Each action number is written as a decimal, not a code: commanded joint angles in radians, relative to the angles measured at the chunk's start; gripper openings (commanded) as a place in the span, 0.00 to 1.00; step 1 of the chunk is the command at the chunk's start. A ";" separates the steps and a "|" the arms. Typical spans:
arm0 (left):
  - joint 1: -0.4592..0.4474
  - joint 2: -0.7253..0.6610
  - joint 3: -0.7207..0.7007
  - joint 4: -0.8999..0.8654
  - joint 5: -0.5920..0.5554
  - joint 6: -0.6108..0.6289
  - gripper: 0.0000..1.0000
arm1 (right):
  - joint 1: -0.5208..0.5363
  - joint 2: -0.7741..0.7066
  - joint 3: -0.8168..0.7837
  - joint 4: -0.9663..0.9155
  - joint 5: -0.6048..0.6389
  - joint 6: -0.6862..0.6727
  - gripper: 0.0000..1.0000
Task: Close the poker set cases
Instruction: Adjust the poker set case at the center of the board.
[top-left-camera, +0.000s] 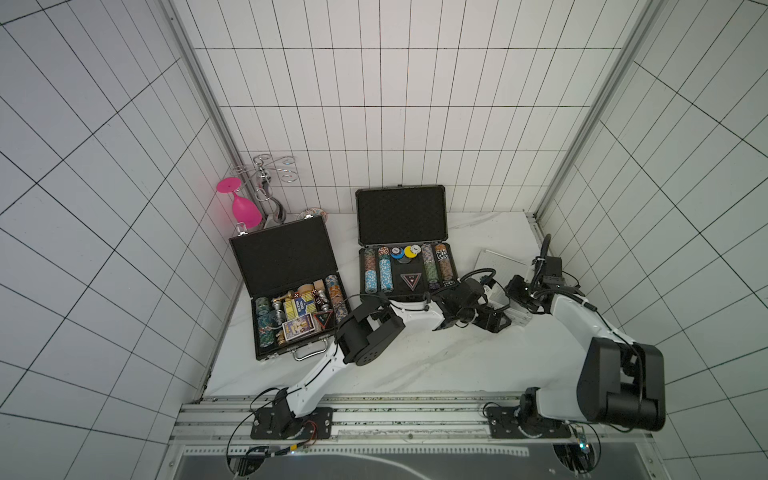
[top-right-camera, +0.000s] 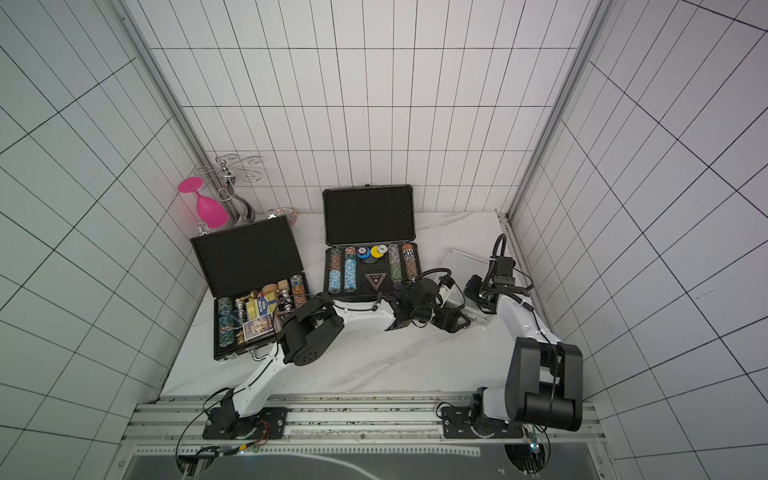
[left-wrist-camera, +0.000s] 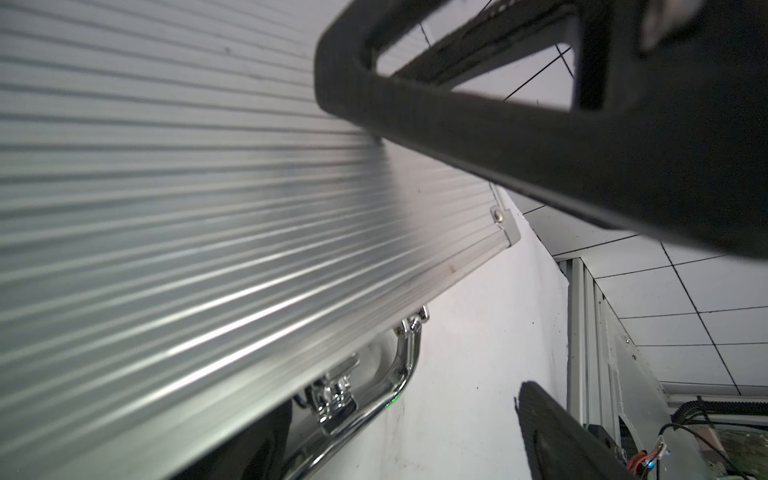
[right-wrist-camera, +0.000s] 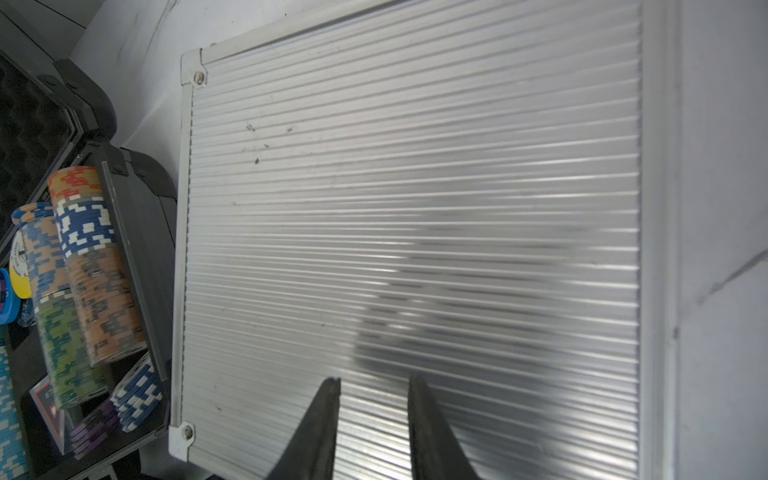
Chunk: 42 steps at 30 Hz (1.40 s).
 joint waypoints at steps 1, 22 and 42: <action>0.006 -0.054 -0.031 0.055 0.015 0.002 0.85 | -0.010 0.005 -0.060 -0.066 0.003 0.004 0.31; -0.004 0.023 0.030 -0.027 -0.096 0.071 0.90 | -0.012 0.003 -0.049 -0.072 0.000 0.005 0.31; 0.003 -0.025 0.010 0.094 0.155 0.006 0.78 | -0.012 0.009 -0.027 -0.076 -0.005 -0.003 0.31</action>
